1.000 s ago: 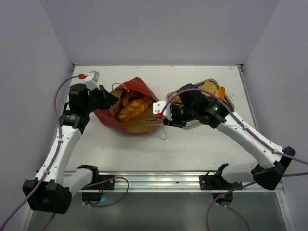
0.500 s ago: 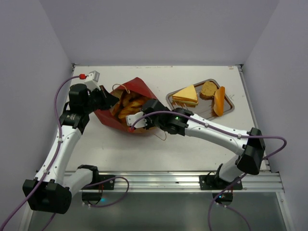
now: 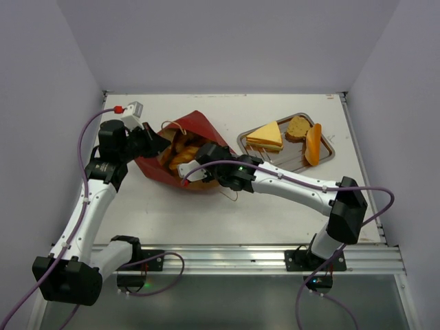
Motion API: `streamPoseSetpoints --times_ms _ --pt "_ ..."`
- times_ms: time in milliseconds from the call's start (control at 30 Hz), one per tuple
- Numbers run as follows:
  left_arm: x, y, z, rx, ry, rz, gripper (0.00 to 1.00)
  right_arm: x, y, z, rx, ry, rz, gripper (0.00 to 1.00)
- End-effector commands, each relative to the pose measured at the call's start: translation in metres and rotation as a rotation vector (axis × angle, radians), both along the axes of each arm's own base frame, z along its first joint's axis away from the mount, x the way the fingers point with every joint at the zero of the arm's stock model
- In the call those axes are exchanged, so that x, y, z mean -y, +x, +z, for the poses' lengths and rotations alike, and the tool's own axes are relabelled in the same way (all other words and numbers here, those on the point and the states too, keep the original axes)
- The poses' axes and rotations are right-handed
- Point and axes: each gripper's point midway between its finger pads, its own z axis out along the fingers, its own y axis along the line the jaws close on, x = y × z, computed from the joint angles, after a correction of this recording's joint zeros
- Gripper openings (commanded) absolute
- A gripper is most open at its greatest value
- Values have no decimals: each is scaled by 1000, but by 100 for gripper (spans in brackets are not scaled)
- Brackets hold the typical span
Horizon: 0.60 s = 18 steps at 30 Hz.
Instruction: Take the fake bread out of the paper bag
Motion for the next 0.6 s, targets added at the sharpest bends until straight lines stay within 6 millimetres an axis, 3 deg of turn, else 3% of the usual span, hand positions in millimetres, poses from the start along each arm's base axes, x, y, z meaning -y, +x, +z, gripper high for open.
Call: streamPoseSetpoints --times_ms 0,567 --pt "5 -5 8 38 -8 -43 0 -3 9 10 51 0 -19 47" --pt "6 -9 6 41 -6 -61 0 -10 21 3 96 -31 -48 50"
